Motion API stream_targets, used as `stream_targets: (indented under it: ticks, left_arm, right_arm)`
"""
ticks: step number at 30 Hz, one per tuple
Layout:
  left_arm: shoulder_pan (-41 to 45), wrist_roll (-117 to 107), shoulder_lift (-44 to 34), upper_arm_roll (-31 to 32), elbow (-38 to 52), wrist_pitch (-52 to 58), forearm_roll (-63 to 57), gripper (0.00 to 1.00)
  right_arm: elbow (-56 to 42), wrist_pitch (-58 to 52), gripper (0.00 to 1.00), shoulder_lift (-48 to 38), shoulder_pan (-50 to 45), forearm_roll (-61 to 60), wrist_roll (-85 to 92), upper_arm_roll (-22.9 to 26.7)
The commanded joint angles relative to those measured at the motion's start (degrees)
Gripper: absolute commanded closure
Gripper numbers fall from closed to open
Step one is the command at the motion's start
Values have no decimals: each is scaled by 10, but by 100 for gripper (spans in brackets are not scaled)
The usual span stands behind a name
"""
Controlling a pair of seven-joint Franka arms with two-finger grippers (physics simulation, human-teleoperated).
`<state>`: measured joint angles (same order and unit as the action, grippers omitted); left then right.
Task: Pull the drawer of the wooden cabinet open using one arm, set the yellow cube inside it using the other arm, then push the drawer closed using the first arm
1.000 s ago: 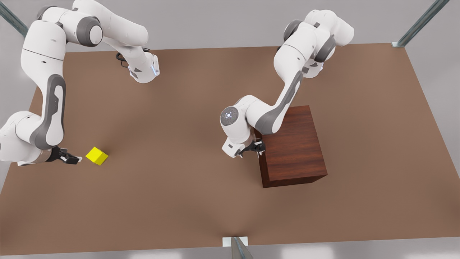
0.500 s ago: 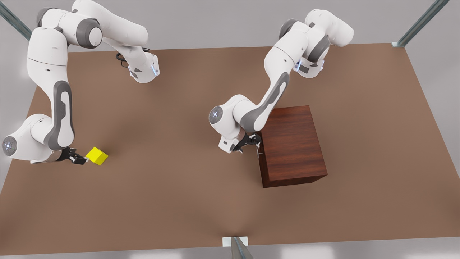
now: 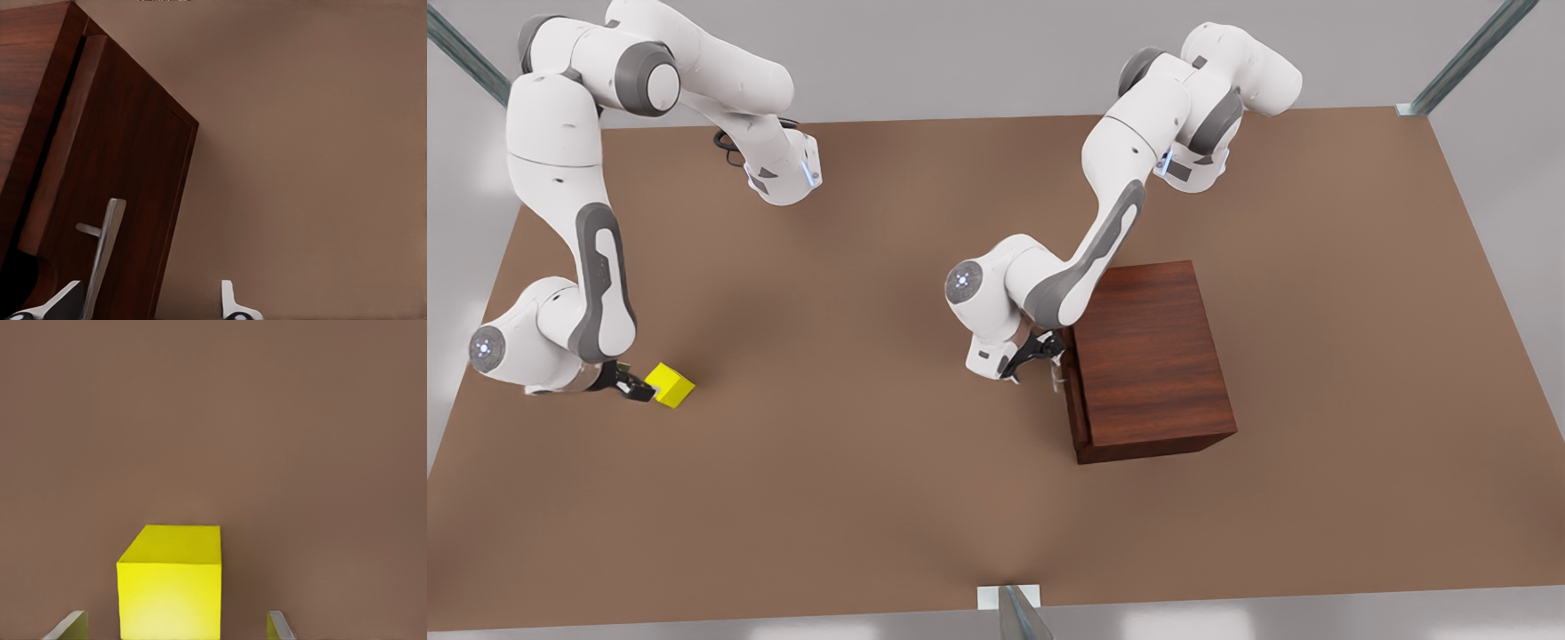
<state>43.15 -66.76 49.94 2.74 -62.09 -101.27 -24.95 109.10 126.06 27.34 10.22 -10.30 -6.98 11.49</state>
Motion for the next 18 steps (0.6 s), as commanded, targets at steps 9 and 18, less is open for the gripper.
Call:
stream_targets:
  ticks: [9, 18]
  left_arm:
    - [6, -7, 3, 10, 10, -57, 3, 0]
    - [22, -14, 17, 15, 36, -65, 2, 0]
  right_arm:
    - [7, 46, 0, 3, -9, 0, -3, -1]
    - [10, 53, 0, 13, -10, 8, -2, -2]
